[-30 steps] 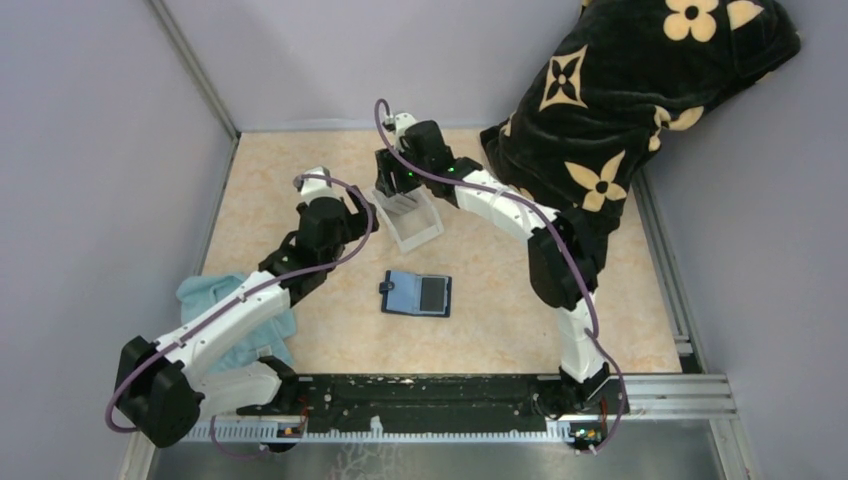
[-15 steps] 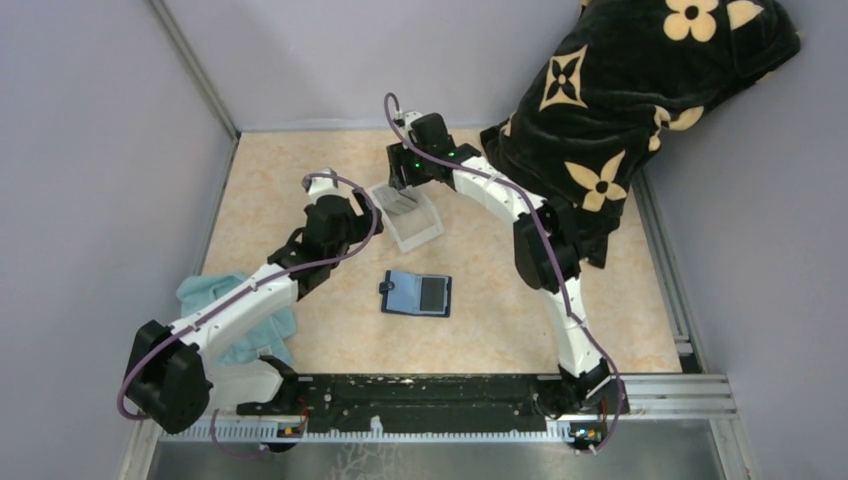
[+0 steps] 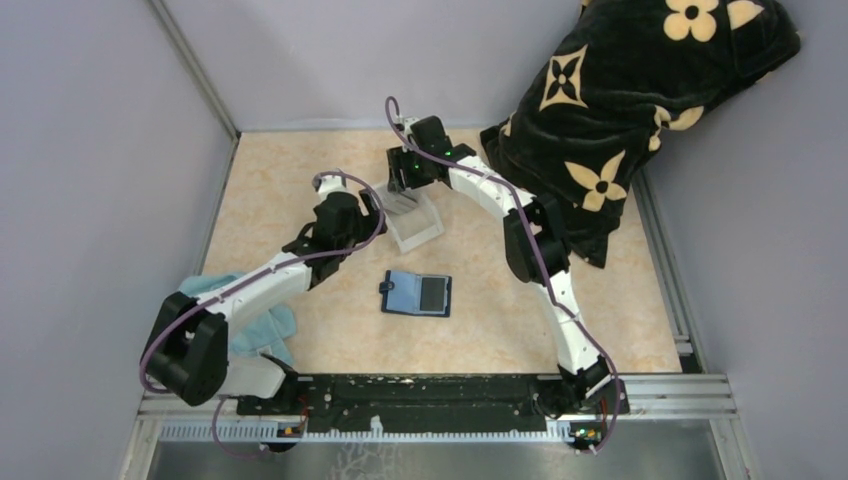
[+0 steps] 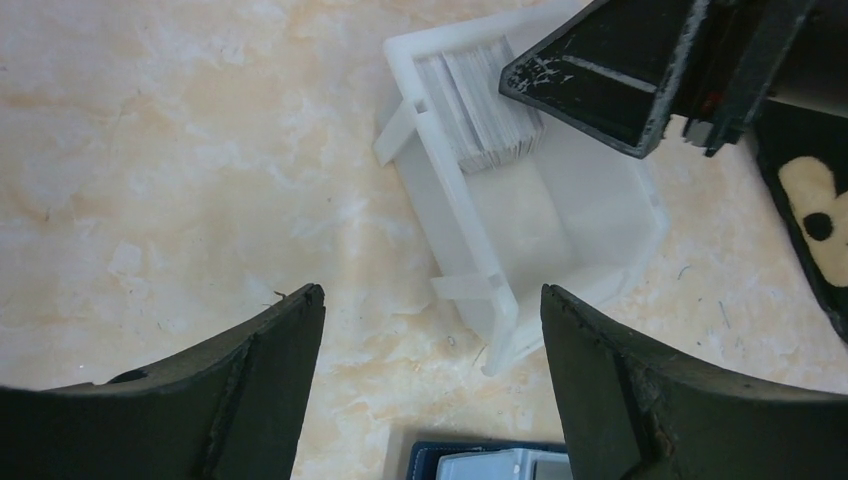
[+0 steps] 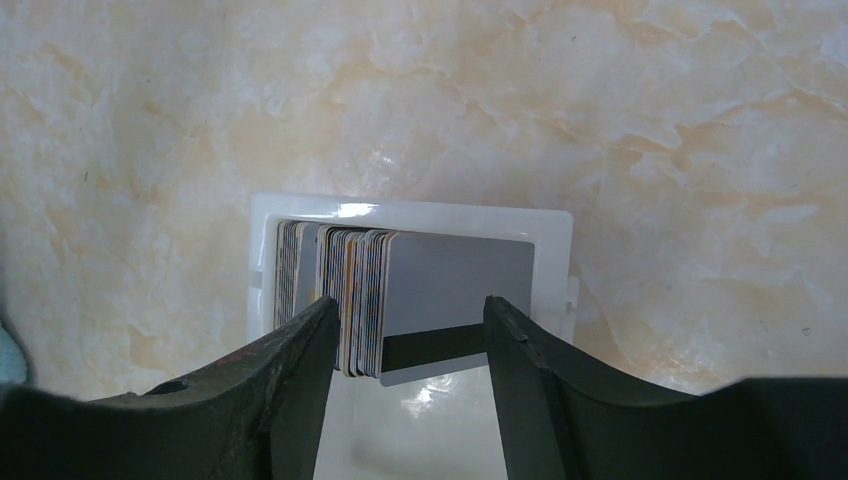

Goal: Put the credit cards into the card holder
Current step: Pick up the credit card from the storage box.

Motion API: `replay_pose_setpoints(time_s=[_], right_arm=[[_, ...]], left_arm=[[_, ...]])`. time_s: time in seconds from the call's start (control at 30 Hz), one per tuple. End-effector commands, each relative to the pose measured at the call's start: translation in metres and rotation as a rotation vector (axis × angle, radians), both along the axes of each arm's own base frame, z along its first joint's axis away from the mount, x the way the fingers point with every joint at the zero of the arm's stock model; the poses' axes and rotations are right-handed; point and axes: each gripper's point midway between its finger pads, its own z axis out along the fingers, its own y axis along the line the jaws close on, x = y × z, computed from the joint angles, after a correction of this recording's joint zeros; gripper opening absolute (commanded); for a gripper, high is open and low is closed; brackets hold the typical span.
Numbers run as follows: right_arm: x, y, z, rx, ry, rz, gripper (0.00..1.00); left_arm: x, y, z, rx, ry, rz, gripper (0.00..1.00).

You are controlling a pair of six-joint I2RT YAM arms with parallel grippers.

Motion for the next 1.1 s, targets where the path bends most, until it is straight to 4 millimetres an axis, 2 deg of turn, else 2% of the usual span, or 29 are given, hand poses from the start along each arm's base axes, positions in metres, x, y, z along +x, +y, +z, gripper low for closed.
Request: replay_pose_setpoints(time_s=[0.0,0.03,0.13,0.17,0.37,0.53,0.7,1.07], right_arm=[[0.008,0.009,0.018,0.050,-0.036,0.011,0.56],[0.007,0.008,0.016,0.047,-0.031,0.011,0.55],[0.005,0.008,0.011,0.044,-0.022,0.014,0.55],[0.005,0.008,0.009,0.043,-0.018,0.016,0.55],[0.004,0.010,0.004,0.046,0.000,0.021,0.52],[0.002,0.011,0.000,0.044,0.016,0.024,0.51],[-0.001,0.012,-0.003,0.045,0.037,0.032,0.47],[-0.013,0.026,0.011,0.058,0.031,0.058,0.39]], left_arm=[[0.012,-0.005,-0.012,-0.027,0.005,-0.004,0.83],[0.013,-0.004,-0.016,-0.027,0.011,0.005,0.80],[0.018,-0.002,-0.028,-0.039,0.021,0.010,0.61],[0.020,-0.002,-0.031,-0.043,0.026,0.011,0.58],[0.032,-0.008,-0.054,-0.040,0.087,-0.019,0.51],[0.039,-0.014,-0.065,-0.049,0.100,-0.039,0.48],[0.048,-0.023,-0.067,-0.067,0.094,-0.069,0.46],[0.052,-0.033,-0.067,-0.091,0.094,-0.106,0.46]])
